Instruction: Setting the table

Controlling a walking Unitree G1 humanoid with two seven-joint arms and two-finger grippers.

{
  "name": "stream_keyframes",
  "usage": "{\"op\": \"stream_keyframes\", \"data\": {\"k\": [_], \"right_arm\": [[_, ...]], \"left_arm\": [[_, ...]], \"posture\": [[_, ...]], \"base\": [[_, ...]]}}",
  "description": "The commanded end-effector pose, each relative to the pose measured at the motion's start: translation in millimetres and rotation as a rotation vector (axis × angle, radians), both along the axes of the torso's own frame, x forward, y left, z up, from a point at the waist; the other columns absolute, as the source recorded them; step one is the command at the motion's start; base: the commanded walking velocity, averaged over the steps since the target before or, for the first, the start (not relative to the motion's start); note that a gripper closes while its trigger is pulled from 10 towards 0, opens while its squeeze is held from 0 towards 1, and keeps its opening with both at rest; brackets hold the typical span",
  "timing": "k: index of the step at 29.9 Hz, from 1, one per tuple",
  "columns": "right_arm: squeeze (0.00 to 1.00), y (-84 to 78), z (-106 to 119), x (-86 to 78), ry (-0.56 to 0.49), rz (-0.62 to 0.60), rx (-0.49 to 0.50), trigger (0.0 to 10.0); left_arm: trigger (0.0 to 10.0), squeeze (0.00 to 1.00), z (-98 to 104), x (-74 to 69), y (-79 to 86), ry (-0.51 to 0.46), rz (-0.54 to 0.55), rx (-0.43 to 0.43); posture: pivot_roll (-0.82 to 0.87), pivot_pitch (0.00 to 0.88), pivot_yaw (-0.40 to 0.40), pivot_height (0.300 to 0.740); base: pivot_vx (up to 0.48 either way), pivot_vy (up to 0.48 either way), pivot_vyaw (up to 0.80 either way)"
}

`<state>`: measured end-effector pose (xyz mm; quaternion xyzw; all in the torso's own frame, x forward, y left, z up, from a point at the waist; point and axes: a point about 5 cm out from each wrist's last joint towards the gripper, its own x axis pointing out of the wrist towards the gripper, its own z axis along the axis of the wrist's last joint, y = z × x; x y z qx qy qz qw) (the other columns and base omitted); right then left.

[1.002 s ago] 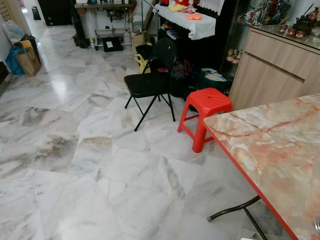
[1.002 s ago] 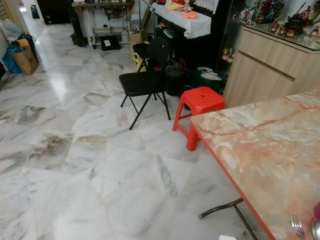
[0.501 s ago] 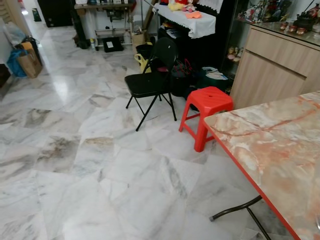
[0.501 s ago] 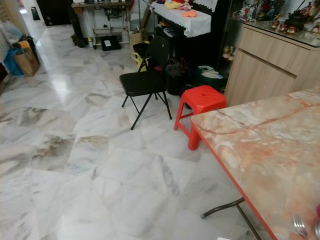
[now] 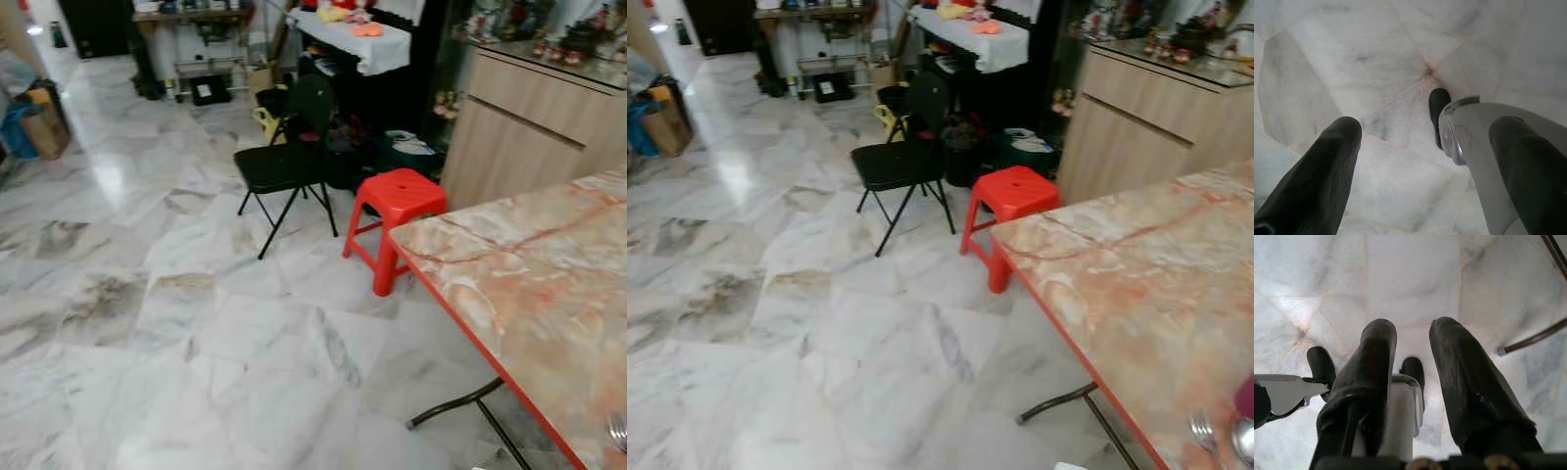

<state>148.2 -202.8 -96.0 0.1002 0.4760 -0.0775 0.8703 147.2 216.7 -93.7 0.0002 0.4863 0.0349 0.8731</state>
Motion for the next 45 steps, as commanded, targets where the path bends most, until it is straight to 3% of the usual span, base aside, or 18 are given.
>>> {"op": "stream_keyframes", "data": {"k": [1, 3, 10, 19, 32, 41, 45], "right_arm": [[0.0, -1.6, -0.4, -1.6, 0.005, -0.022, 0.002, 10.0], [0.0, -1.8, -0.6, -1.9, 0.011, -0.019, 0.003, 10.0], [0.0, -1.6, -0.7, -2.0, 0.014, -0.016, 0.004, 10.0], [0.0, -1.2, -0.9, -2.2, 0.016, -0.019, 0.008, 10.0], [0.0, -1.4, -1.0, -2.4, 0.018, -0.014, 0.01, 10.0], [0.0, -1.3, -0.9, -2.1, 0.018, -0.005, 0.012, 10.0], [0.0, -1.3, -0.8, -2.0, 0.018, -0.006, 0.013, 10.0]], "left_arm": [[10.0, 0.0, -1.2, -6.5, 6.0, 0.021, -0.006, 0.012], [10.0, 0.0, -1.1, -11.0, 12.8, 0.027, -0.008, 0.026], [10.0, 0.0, -0.6, -10.5, 14.2, 0.025, -0.003, 0.026], [10.0, 0.0, -1.0, -1.3, -1.1, 0.018, -0.018, 0.014], [10.0, 0.0, 2.3, 10.6, -6.4, -0.004, -0.025, 0.019], [10.0, 0.0, 2.5, -2.8, 15.0, 0.003, -0.019, 0.038], [10.0, 0.0, 3.6, 0.2, 14.5, -0.005, -0.026, 0.045]], "posture": [[0.0, 0.0, 0.023, 0.74], [0.0, 0.0, 0.023, 0.74], [0.0, 0.0, 0.023, 0.74], [0.0, 0.0, 0.024, 0.74], [0.0, 0.0, 0.023, 0.74], [0.0, 0.0, 0.023, 0.74], [0.0, 0.0, 0.023, 0.74]], "base": [[0.0, 0.0, -0.8], [0.0, 0.0, -0.8], [0.0, 0.0, -0.8], [0.0, 0.0, -0.8], [0.0, -0.109, -0.8], [0.0, 0.0, -0.8], [0.0, -0.304, -0.8]]}}
